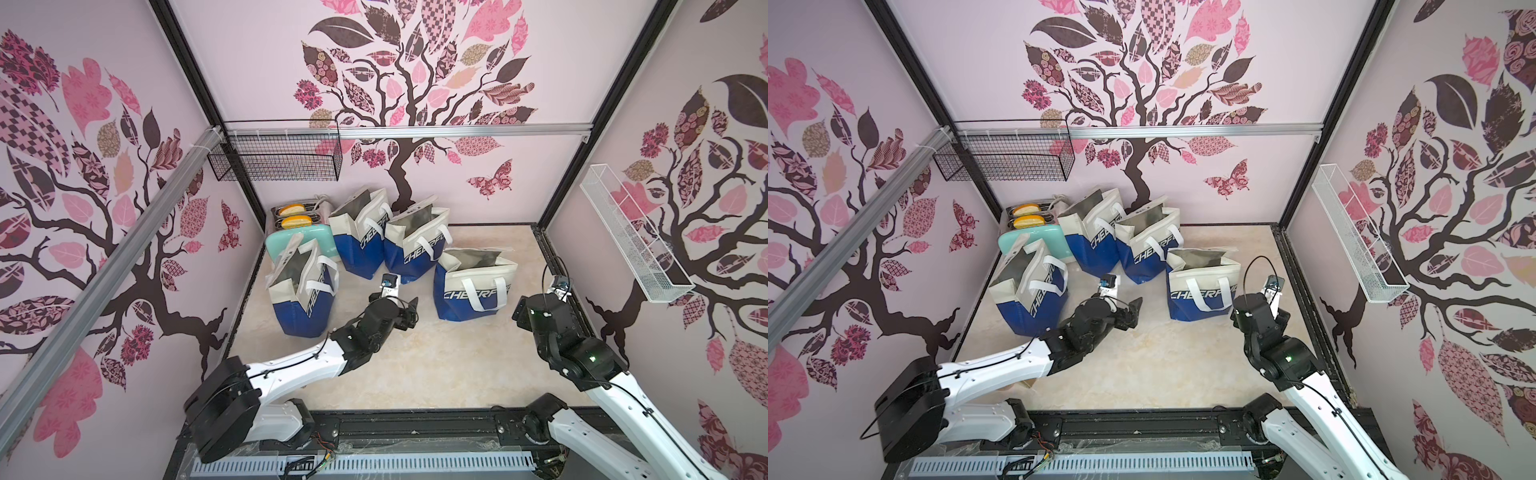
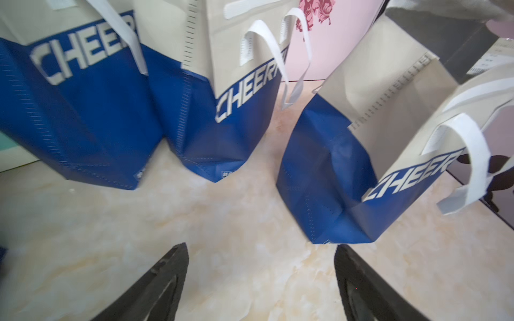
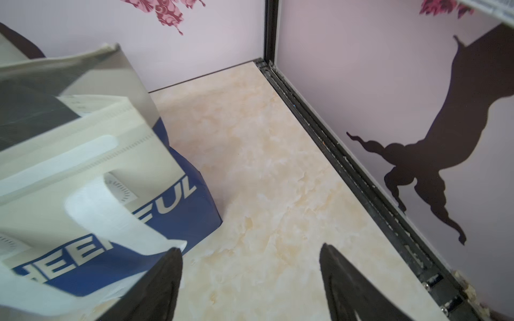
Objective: Open the takeout bag
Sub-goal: Open the takeout bag at the center of the board, then adjust the takeout bag at the center of the board.
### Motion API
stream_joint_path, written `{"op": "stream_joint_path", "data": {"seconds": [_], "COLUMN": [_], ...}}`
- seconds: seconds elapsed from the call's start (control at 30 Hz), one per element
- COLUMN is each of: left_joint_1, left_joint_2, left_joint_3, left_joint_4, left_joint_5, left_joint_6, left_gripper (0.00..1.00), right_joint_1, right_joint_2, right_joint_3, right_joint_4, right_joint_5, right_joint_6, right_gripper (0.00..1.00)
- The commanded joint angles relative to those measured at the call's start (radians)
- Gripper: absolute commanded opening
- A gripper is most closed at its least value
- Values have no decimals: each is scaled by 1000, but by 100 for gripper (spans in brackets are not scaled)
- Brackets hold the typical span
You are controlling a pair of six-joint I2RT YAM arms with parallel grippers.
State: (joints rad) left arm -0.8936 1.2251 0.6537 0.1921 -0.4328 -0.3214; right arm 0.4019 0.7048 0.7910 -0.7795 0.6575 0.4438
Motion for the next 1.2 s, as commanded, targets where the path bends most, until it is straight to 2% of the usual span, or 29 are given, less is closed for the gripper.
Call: {"op": "stream_joint_path", "data": {"seconds": [0.0, 0.07, 0.13, 0.23, 0.3, 0.4, 0.43, 0.5, 0.6, 0.67, 0.7, 0.8, 0.93, 1.07, 1.17], "left_joint_1": [11, 25, 33, 33, 33, 49, 75, 206, 466, 583, 607, 608, 613, 616, 633], "left_joint_2": [-118, -205, -287, -389, -430, -475, -487, -504, -447, -356, -304, -202, -137, -92, -59], "left_joint_3": [-94, -165, -204, -200, -169, -178, -203, -279, -333, -300, -272, -194, -159, -204, -228], "left_joint_4": [28, 65, 50, -54, -165, -194, -155, -15, 116, 115, 113, 91, 96, 186, 250], "left_joint_5": [-114, -153, -144, -77, -84, -192, -189, -82, 146, 274, 303, 301, 269, 219, 223], "left_joint_6": [94, 64, 53, 64, 68, 122, 143, 117, -37, -57, -44, 31, 103, 116, 95], "left_gripper": [90, 90, 90, 90, 90, 92, 93, 92, 90, 88, 88, 89, 90, 91, 91], "right_joint_1": [-110, -208, -278, -315, -315, -316, -316, -317, -333, -349, -350, -352, -352, -353, -353], "right_joint_2": [16, 26, 34, 43, 52, 72, 82, 127, 213, 260, 282, 336, 411, 492, 541], "right_joint_3": [-35, -60, -81, -118, -155, -260, -287, -310, -313, -330, -339, -370, -384, -396, -404], "right_joint_4": [84, 126, 168, 250, 337, 623, 705, 802, 856, 903, 925, 992, 1067, 1172, 1250], "right_joint_5": [-149, -207, -214, -114, -33, 39, 44, 71, 75, 39, 33, 20, 9, -21, -50], "right_joint_6": [79, 113, 123, 101, 64, -119, -173, -256, -275, -257, -240, -209, -204, -225, -274], "right_gripper": [81, 82, 83, 83, 84, 86, 99, 99, 99, 99, 99, 99, 99, 99, 99]}}
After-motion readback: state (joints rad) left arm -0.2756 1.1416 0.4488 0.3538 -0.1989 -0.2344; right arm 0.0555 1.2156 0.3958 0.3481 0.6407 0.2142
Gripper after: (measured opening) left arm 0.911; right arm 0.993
